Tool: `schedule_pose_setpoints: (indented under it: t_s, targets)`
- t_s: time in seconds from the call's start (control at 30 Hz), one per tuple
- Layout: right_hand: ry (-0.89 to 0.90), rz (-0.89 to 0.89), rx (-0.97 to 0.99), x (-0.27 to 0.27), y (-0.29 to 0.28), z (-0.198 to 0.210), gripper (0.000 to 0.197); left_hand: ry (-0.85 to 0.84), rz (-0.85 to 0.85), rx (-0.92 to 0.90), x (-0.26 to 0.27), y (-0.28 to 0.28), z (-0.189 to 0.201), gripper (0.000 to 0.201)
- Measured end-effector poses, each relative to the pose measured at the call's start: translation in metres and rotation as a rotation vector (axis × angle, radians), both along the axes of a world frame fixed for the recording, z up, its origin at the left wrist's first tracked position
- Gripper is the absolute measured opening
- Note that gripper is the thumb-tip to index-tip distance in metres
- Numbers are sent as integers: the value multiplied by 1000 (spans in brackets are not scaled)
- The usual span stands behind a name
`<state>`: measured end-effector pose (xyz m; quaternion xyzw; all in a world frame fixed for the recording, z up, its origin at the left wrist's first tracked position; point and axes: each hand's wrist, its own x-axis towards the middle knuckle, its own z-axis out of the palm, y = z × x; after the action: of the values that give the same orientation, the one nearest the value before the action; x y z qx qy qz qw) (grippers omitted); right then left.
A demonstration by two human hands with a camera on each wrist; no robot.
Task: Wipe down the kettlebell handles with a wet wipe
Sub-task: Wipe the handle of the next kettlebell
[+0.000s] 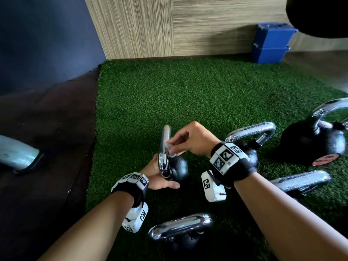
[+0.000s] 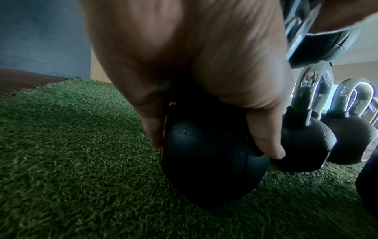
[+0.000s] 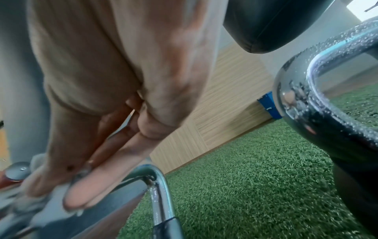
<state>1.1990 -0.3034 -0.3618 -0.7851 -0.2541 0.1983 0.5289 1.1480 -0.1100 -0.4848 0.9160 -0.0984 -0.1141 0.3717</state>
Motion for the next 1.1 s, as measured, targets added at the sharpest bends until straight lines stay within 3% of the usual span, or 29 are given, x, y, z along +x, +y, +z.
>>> schedule_pose_setpoints:
  t_s: [0.2,0.33,0.43,0.53,0.6,0.67,0.73,0.9,1.1]
  targets:
    - [180,3,40,-10,-4,9,31,109,-8,36,9,5,-2,120]
    - [238,54,39,-25,2,-3,29,-17,-192,72,15,5,5,108]
    - [224,31,56,-24,2,-11,26,-45,-203,47,15,3,12,105]
    - [127,30,-66,-22,6,-19,27,38,-176,90,13,4,15,75]
    - [-10,15,-234,-21,10,-27,26,99,-115,-11,10,6,12,48]
    - [-80,14,-310,-20,13,-33,25,110,-66,-81,4,6,11,52]
    - [-109,25,-310,-18,11,-34,26,80,-70,11,3,4,13,67]
    - [-69,151,-337,-16,7,-33,26,-48,-290,435,3,-5,13,89]
    - [75,261,-316,-19,4,-32,21,-237,-280,602,-7,-5,6,80]
